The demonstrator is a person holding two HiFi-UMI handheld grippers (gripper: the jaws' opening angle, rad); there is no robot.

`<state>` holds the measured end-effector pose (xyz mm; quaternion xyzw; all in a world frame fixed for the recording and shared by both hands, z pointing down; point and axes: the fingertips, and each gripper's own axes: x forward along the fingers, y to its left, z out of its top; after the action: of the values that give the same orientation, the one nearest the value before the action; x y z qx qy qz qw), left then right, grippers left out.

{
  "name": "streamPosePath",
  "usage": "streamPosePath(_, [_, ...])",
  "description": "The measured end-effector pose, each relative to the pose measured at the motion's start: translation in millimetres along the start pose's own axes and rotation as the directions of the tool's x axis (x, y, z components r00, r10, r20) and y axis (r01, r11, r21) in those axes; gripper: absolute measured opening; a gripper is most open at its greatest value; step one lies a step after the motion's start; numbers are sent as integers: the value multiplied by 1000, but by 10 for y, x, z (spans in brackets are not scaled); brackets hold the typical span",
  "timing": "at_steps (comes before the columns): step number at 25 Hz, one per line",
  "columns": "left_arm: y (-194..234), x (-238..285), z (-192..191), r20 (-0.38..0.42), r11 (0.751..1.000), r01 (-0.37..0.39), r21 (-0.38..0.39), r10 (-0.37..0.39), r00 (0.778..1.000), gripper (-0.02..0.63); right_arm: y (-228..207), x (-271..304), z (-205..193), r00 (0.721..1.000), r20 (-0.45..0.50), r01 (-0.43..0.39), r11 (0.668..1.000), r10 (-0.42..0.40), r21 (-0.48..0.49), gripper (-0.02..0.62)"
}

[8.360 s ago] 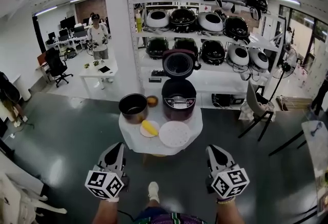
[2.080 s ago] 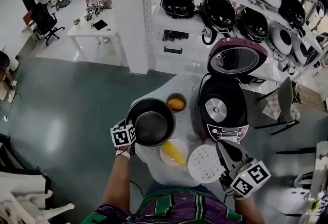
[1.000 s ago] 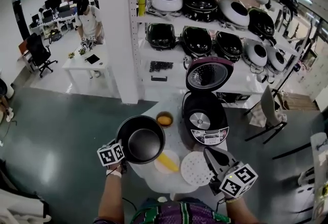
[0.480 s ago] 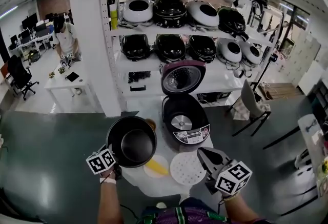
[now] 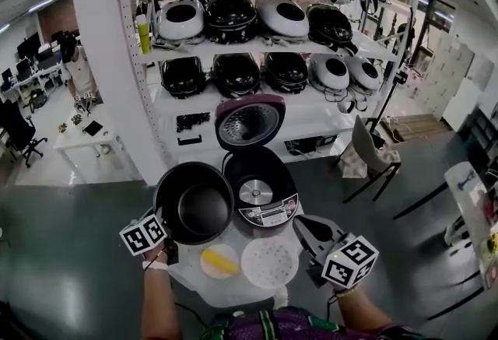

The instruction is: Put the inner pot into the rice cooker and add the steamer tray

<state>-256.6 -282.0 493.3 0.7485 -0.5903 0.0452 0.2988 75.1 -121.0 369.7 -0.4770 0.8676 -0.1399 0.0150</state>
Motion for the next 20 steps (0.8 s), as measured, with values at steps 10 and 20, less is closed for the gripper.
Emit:
streamPosePath(10, [-796, 633, 282, 2, 998, 67, 3, -67, 998, 31, -827, -23, 89, 999, 30, 22, 998, -24, 63, 5])
streamPosePath(20, [-1310, 1307, 304, -48, 996, 86, 38, -84, 995, 31, -1355, -14, 23, 999, 8, 34, 993, -35, 115, 5])
